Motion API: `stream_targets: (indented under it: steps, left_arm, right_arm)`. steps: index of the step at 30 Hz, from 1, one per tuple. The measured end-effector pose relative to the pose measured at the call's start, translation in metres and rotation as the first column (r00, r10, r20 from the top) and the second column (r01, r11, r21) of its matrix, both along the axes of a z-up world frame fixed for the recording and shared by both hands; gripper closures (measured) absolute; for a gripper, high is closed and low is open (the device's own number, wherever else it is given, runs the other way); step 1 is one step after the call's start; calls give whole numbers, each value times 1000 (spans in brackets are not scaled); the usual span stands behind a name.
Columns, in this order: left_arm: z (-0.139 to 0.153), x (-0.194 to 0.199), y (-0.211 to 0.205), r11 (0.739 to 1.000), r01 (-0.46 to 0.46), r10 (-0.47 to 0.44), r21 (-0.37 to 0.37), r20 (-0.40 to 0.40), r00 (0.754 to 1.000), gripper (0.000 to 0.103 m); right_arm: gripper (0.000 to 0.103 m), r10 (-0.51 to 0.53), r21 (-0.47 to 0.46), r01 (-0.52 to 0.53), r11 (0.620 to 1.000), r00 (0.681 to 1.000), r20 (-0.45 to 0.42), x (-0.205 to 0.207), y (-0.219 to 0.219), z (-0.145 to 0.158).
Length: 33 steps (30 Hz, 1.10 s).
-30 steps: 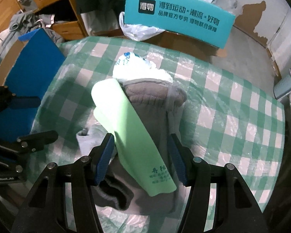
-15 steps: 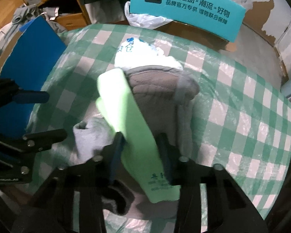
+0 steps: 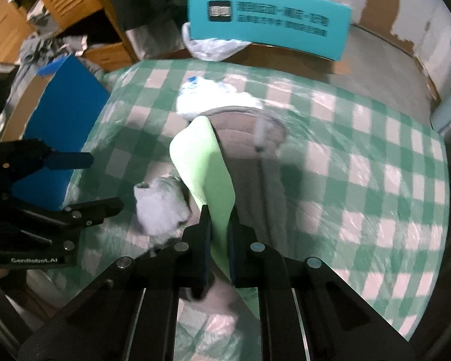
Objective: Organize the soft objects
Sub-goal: 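Grasp the grey sock with the left gripper while the right gripper grasps the pale green insole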
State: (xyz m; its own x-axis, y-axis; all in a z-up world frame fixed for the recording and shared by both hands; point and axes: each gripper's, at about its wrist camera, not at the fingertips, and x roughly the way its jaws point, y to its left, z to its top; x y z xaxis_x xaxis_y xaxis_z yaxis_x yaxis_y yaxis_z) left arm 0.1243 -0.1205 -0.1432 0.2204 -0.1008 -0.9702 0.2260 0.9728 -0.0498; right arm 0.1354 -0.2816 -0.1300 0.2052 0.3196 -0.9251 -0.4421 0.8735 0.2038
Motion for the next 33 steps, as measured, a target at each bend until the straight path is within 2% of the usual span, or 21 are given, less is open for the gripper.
stream_targets:
  steps: [8, 12, 21, 23, 25, 31, 33]
  left_arm:
    - [-2, 2, -17, 1000, 17, -17, -15, -5, 1000, 27]
    - [-9, 6, -24, 999, 8, -9, -42, -26, 1000, 27]
    - [-27, 11, -30, 1000, 0, -2, -26, -51, 999, 27]
    - [-31, 11, -31, 1000, 3, -4, -27, -55, 998, 27]
    - [-34, 12, -33, 1000, 10, -11, -25, -56, 998, 27]
    - [-38, 12, -34, 999, 27, -29, -45, -46, 999, 27]
    - [-38, 11, -34, 998, 33, -35, -47, -44, 998, 31]
  right_arm:
    - [94, -111, 17, 111, 994, 993, -27, -9, -40, -4]
    - [94, -118, 43, 120, 992, 992, -47, -10, -46, -12]
    - [93, -119, 100, 129, 987, 988, -97, -3, -47, -26]
    - [88, -116, 101, 127, 987, 987, -110, -2, -45, -31]
    - [78, -110, 100, 122, 987, 987, -116, -1, -42, -35]
    - [78, -100, 89, 111, 990, 987, -125, 3, -36, -43]
    - [78, -91, 86, 102, 991, 988, -126, 3, -33, -44]
